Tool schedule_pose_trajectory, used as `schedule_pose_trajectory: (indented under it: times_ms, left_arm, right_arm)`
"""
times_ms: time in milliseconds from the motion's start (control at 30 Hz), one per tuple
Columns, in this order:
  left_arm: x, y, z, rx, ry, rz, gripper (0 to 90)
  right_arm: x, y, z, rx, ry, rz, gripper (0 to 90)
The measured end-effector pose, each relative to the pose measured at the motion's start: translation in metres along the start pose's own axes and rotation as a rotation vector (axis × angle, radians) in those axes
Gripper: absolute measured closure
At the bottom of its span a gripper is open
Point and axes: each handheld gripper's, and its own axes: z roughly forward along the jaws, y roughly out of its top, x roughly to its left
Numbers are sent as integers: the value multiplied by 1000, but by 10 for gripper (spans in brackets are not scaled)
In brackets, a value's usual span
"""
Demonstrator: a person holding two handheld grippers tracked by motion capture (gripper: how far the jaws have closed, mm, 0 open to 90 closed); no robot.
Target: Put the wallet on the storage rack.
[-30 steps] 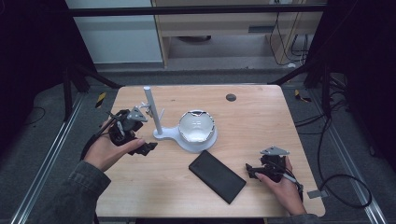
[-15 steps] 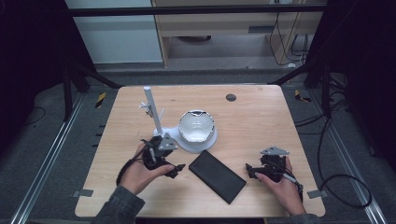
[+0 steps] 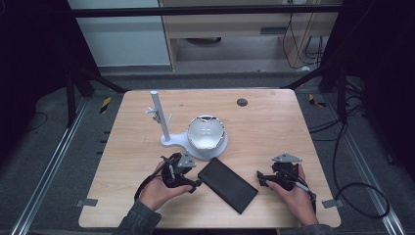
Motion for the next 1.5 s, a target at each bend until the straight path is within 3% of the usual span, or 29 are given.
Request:
schedule_pose_trajectory:
  times_ms: [133, 267, 367, 533, 933, 1500]
  left_arm:
    - [2, -6, 3, 18, 25, -16, 549]
    - [2, -10, 5, 13, 1, -27, 709]
    - [2, -12, 6, 3, 5, -43, 799]
    - [2, -14, 11, 25, 8, -41, 881]
    - [5, -17, 25, 79, 28, -31, 891]
    - [10, -18, 33, 90, 40, -34, 885]
  right_arm:
    - [2, 2, 2, 2, -1, 0, 8]
    - [3, 2, 2, 0, 4, -5, 8]
    - [3, 2, 2, 0, 9, 2, 11]
    - [3, 2, 2, 0, 8, -1, 10]
    - [4, 2, 2, 3, 9, -2, 10]
    - [4, 2, 1, 3, 10, -4, 10]
